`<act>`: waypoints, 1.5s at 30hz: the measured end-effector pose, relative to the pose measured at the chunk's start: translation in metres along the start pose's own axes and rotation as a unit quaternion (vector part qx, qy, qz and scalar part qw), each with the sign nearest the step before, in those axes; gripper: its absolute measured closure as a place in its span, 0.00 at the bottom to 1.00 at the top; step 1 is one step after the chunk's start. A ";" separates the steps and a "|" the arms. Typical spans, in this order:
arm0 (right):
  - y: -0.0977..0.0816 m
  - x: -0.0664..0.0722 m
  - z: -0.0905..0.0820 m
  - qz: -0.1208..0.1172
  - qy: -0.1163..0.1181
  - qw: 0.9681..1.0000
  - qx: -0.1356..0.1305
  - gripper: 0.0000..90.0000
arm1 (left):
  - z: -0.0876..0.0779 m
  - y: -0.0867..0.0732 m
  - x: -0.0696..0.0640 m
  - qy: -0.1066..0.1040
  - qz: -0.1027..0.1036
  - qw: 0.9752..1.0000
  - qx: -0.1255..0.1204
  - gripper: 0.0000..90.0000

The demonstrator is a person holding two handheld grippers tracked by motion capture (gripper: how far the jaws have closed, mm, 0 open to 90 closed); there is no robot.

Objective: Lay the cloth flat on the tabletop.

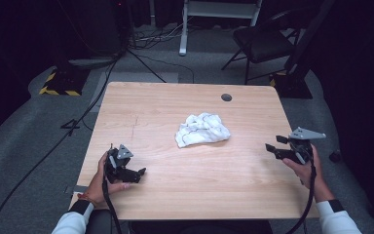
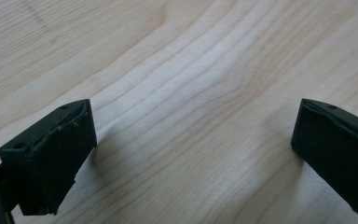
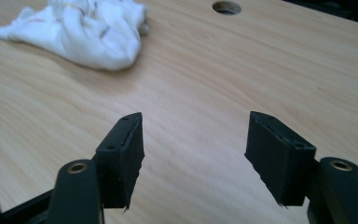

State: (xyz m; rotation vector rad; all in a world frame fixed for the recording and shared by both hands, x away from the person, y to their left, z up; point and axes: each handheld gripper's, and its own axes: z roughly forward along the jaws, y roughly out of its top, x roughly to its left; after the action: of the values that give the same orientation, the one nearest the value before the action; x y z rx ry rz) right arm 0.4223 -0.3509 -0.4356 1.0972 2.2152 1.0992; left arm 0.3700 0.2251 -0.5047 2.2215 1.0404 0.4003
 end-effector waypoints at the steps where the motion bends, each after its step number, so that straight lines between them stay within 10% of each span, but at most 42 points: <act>1: 0.007 0.003 0.005 -0.007 0.001 1.000 0.002 0.41 | 0.001 0.000 0.000 -0.011 0.003 1.000 0.001 0.00; 18: 0.081 0.069 0.104 -0.083 0.042 0.996 0.013 0.55 | 0.029 0.033 -0.008 -0.044 0.036 0.998 0.003 0.00; 27: 0.081 0.091 0.139 -0.098 0.059 0.993 0.037 0.62 | 0.045 0.051 -0.017 -0.050 0.045 0.998 0.004 0.00; 45: 0.059 0.093 0.118 -0.127 0.096 0.987 0.033 0.94 | 0.082 0.096 -0.040 -0.061 0.053 0.997 -0.014 0.19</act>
State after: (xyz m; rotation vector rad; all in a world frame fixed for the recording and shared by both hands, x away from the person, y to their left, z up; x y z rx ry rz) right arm 0.4724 -0.1998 -0.4611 0.7321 2.4741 1.0659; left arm 0.4420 0.1133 -0.5021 2.2516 0.8505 0.3179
